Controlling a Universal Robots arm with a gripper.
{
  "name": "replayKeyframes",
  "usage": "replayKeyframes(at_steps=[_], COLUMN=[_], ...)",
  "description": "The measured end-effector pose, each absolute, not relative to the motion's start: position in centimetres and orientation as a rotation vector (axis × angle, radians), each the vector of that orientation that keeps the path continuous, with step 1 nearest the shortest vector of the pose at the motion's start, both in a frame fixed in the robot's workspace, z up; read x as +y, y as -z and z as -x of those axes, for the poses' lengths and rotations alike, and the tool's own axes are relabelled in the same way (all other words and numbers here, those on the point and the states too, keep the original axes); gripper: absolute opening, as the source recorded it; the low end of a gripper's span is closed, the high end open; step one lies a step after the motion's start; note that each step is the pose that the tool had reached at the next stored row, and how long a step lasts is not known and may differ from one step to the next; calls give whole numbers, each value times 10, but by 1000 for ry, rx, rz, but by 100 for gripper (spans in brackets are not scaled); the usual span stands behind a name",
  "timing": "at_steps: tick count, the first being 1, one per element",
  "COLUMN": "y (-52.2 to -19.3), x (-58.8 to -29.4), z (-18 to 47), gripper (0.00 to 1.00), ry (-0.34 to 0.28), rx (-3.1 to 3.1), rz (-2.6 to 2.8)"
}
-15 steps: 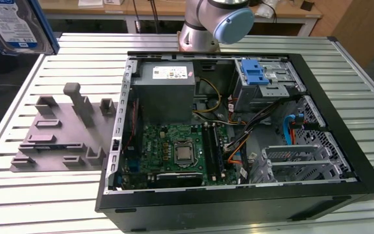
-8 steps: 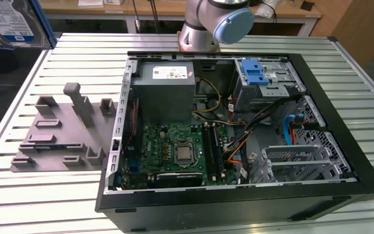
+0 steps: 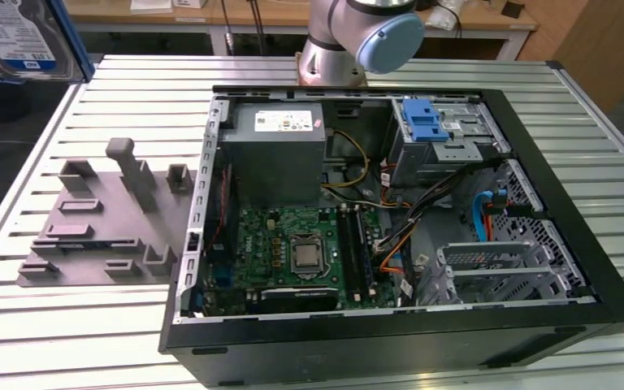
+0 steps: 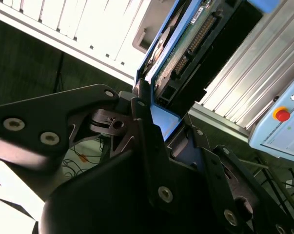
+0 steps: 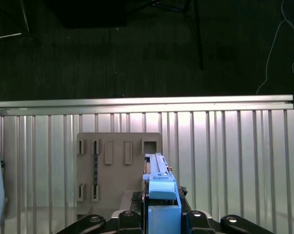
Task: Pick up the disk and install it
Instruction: 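Pick up the disk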
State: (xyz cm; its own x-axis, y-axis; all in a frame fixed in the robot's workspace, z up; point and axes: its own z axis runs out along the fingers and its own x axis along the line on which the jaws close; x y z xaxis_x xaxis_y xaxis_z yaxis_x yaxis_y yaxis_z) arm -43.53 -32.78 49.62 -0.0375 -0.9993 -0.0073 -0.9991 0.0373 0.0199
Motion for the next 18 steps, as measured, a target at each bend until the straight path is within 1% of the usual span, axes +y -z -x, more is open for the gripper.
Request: replayKeyframes(at_steps=[18], y=[-496], x=[-331], z=[414], gripper=[36], ry=[30], rx=[-2256], rz=[-2174])
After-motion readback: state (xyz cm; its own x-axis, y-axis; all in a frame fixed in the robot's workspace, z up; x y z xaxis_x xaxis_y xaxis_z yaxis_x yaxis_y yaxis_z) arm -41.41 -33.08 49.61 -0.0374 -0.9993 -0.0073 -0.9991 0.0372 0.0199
